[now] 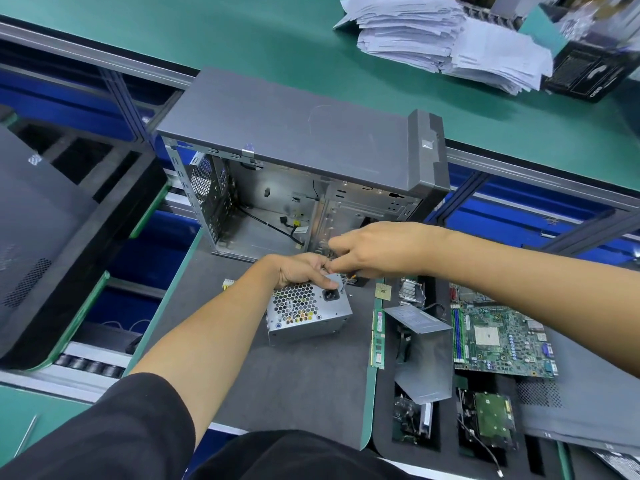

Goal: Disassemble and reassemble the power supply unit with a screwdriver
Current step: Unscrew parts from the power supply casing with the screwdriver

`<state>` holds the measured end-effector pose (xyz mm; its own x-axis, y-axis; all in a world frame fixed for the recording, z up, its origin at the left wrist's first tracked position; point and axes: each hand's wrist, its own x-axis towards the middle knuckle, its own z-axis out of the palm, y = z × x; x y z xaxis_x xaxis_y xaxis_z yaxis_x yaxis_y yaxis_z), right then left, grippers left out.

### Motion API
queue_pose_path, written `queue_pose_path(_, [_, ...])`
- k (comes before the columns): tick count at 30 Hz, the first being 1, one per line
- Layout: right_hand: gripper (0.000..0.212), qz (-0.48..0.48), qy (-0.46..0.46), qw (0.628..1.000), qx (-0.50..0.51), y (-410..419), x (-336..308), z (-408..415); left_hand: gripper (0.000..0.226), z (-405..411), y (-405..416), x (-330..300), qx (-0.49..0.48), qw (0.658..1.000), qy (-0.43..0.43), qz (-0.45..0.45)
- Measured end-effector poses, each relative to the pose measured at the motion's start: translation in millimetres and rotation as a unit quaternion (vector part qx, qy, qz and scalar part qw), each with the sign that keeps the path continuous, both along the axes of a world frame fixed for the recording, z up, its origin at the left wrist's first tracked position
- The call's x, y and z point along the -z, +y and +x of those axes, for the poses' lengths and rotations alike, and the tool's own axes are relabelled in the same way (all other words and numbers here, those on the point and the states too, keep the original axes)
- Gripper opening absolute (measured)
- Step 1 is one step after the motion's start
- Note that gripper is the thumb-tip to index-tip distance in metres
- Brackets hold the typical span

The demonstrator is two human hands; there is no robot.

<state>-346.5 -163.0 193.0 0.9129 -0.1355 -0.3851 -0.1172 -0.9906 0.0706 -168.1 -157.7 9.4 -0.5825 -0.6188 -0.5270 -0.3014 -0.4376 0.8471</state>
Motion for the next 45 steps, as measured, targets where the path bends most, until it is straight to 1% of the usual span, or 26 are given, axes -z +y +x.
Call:
queue_pose_path(2, [0.018, 0.026, -0.029, 0.999, 0.014, 7, 4, 1, 0.052, 1, -1, 2, 0.002, 1.0, 0.0, -0.018])
queue_pose_path(4, [0.013, 0.028, -0.046, 0.997, 0.054, 16, 11, 3, 0.047, 1, -1, 2, 0.01, 1.0, 0.0, -0.028])
queue_pose_path(6, [0.004, 0.02, -0.063, 0.989, 0.132, 20, 17, 6, 0.044, 3, -1, -1, 0.012, 1.0, -0.002, -0.02])
queue_pose_path(9, [0.015, 0.028, -0.098, 0.954, 0.282, 18, 20, 10, 0.039, 3, 0, -3, 0.011, 1.0, 0.006, 0.007])
queue_pose_path(11, [0.012, 0.031, -0.108, 0.933, 0.343, 15, 21, 8, 0.036, 2, 0, -4, 0.005, 1.0, 0.004, 0.009])
queue_pose_path(12, [0.013, 0.03, -0.11, 0.928, 0.355, 14, 21, 7, 0.03, 2, 0, -5, 0.005, 1.0, 0.005, 0.009])
queue_pose_path(14, [0.031, 0.044, -0.108, 0.931, 0.347, 12, 18, 4, 0.022, 2, 0, -6, 0.013, 1.0, 0.009, 0.007])
queue_pose_path(16, [0.038, 0.093, -0.095, 0.944, 0.301, 7, 11, 1, 0.015, 2, 0, -6, 0.016, 1.0, 0.013, 0.007])
queue_pose_path(18, [0.038, 0.138, -0.066, 0.964, 0.217, 3, 6, -2, 0.012, 1, 0, -5, 0.013, 1.0, 0.022, 0.015])
queue_pose_path(19, [0.035, 0.14, -0.052, 0.972, 0.18, 1, 4, -4, 0.013, 2, 0, -5, 0.012, 0.999, 0.027, 0.018])
queue_pose_path(21, [0.032, 0.101, -0.049, 0.985, 0.131, -1, 5, -5, 0.014, 3, 0, -4, 0.009, 0.999, 0.031, 0.018])
queue_pose_path(23, [0.028, 0.051, -0.069, 0.988, 0.132, -2, 8, -7, 0.016, 3, 0, -2, 0.002, 0.999, 0.031, 0.014])
queue_pose_path(25, [0.022, 0.021, -0.078, 0.98, 0.18, 0, 11, -8, 0.018, 1, -1, -2, -0.001, 0.999, 0.031, 0.01])
queue_pose_path(27, [0.019, 0.012, -0.075, 0.968, 0.241, 2, 14, -8, 0.02, 1, -2, -1, -0.004, 1.0, 0.029, 0.011])
queue_pose_path(29, [0.02, 0.0, -0.063, 0.964, 0.26, 6, 16, -8, 0.02, 1, -2, -1, -0.005, 1.0, 0.026, 0.011])
queue_pose_path(30, [0.023, -0.005, -0.059, 0.966, 0.252, 7, 15, -6, 0.02, 1, -2, -1, -0.004, 1.0, 0.025, 0.01])
queue_pose_path(32, [0.037, 0.011, -0.055, 0.975, 0.213, 8, 9, -2, 0.02, 2, -2, -1, -0.005, 0.999, 0.03, 0.015])
queue_pose_path(34, [0.048, 0.038, -0.022, 0.99, 0.131, 4, 2, 0, 0.024, 3, 0, -1, -0.006, 0.999, 0.035, 0.021])
queue_pose_path(36, [0.052, 0.043, 0.021, 0.997, 0.066, 0, -4, 1, 0.039, 1, 0, 0, -0.008, 1.0, 0.029, 0.007])
queue_pose_path(37, [0.05, 0.038, 0.028, 0.997, 0.056, -1, -4, 2, 0.039, 1, 0, 1, -0.009, 1.0, 0.028, 0.001])
queue_pose_path(38, [0.045, 0.032, 0.025, 0.997, 0.059, -2, -3, 3, 0.033, 1, -1, 2, -0.009, 1.0, 0.029, -0.001])
queue_pose_path(40, [0.028, 0.012, 0.013, 0.995, 0.1, -2, 2, 4, 0.02, 2, -1, 2, -0.004, 0.999, 0.034, 0.008])
queue_pose_path(42, [0.013, -0.013, 0.004, 0.986, 0.164, 0, 7, 4, 0.019, 2, -2, 1, -0.002, 1.0, 0.027, 0.005])
queue_pose_path(43, [0.01, -0.022, 0.0, 0.981, 0.195, 2, 9, 4, 0.019, 1, -2, 1, -0.002, 1.0, 0.022, 0.0])
queue_pose_path(45, [0.016, -0.009, -0.007, 0.967, 0.253, 6, 13, 3, 0.02, 1, -2, 2, -0.002, 1.0, 0.014, -0.008])
